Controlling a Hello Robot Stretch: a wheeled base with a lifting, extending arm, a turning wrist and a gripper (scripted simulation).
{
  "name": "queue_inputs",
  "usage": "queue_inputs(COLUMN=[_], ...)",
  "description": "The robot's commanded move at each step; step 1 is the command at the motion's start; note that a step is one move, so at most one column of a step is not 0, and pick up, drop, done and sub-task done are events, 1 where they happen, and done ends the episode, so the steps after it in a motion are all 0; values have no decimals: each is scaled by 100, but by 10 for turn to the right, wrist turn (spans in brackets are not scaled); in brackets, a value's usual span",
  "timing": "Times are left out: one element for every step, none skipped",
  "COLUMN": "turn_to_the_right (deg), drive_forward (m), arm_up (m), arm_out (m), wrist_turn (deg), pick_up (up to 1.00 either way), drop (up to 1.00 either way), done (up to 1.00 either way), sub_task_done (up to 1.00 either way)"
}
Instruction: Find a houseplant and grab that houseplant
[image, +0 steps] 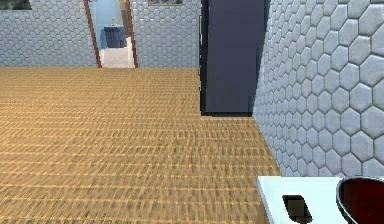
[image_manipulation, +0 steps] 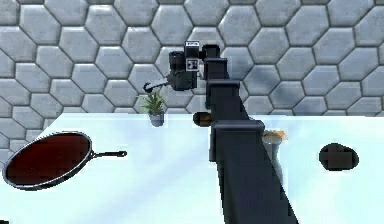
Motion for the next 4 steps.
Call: queue_inputs(turn_to_the_right=[0,0,0,0], drive_forward=[0,0,0,0], arm_up=[-16,0,10,0], arm_out=[0,0,0,0], wrist_turn=[0,0,0,0], pick_up=[0,100,0,0], drop=[0,0,0,0], done=[0,0,0,100], sub_task_done=[0,0,0,0])
